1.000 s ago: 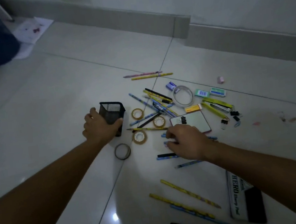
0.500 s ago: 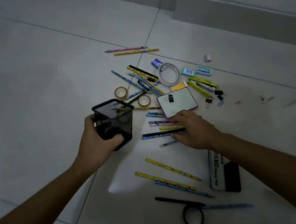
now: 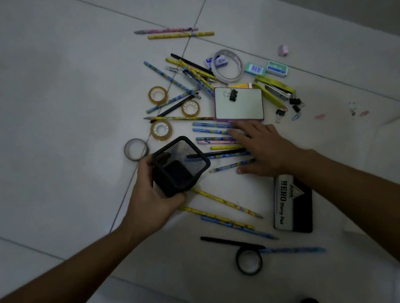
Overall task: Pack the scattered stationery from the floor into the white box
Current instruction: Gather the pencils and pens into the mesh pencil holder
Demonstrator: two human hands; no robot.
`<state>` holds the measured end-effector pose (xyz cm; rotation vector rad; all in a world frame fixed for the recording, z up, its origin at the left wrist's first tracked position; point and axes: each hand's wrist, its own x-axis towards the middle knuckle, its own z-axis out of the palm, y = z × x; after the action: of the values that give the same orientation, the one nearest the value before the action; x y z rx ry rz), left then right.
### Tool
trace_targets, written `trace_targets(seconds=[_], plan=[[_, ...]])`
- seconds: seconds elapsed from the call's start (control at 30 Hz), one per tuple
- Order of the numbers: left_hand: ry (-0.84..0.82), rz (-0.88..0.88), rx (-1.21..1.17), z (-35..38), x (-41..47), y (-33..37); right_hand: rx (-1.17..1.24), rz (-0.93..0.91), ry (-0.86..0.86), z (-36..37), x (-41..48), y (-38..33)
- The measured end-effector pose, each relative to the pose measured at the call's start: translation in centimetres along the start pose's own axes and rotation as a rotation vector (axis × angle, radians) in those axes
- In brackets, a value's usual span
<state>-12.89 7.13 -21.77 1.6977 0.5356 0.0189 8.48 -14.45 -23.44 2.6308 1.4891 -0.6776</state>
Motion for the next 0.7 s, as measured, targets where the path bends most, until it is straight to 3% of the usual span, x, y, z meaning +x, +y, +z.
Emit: trace_targets(seconds=[0.33,0.47,0.7], plan=[[-0.042,0.006,0.022,0.7,-0.7,-0.4,-0.054,-0.068,0.044,0.2,0.5,-1.0],[-0.040,0.015,0.053,1.0,-0.8,-0.4,-0.037,0.053,0.001,0.7,0.5,-2.3],[-0.018,0.020,0.032,1.9,0.0,0.2,0.028,0.214,0.081,1.0,-0.2,-2.0]])
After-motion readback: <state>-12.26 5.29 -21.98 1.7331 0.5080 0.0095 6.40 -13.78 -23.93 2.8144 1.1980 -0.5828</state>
